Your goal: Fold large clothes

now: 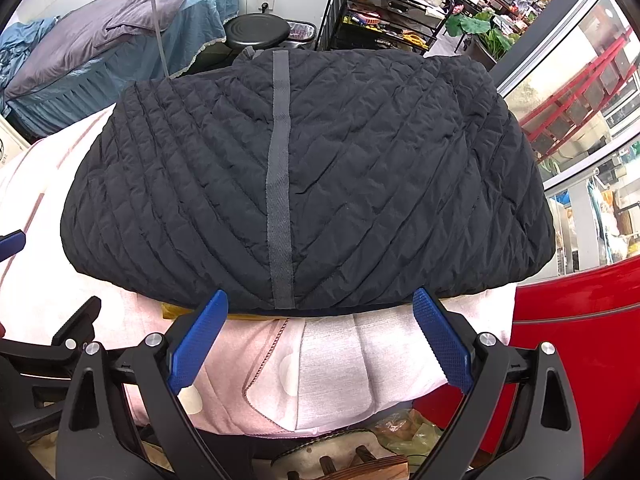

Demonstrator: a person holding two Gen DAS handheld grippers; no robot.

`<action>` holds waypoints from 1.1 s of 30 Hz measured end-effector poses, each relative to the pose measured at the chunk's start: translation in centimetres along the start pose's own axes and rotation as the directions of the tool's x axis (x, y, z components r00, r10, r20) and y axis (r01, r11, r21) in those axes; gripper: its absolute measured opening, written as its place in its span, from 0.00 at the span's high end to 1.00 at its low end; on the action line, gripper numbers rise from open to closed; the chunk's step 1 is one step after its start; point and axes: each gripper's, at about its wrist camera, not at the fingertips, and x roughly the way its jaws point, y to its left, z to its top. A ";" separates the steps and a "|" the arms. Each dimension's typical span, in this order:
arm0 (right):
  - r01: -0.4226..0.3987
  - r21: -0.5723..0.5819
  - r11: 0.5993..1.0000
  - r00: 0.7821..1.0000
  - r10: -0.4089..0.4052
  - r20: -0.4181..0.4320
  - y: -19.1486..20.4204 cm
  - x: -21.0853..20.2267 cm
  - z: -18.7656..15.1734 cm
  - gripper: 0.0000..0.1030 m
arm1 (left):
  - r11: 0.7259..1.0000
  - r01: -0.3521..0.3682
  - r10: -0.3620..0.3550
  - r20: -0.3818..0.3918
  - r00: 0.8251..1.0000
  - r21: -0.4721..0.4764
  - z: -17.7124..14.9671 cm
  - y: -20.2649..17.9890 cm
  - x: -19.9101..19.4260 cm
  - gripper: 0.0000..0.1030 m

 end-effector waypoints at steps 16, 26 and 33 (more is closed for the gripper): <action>0.004 -0.005 1.000 1.000 -0.004 -0.005 -0.1 0.5 0.1 0.10 | 0.996 0.084 -0.083 0.039 0.996 -0.021 -0.1 0.2 0.0 0.06; 0.008 0.006 1.000 1.000 -0.008 0.002 -0.4 0.8 0.1 0.10 | 0.999 0.041 -0.040 0.059 0.997 -0.008 0.1 -0.4 -0.3 0.06; 0.003 0.000 1.000 1.000 -0.003 -0.006 -0.1 1.2 0.2 0.10 | 0.999 0.033 -0.034 0.046 0.998 0.013 0.1 -0.6 -0.3 0.06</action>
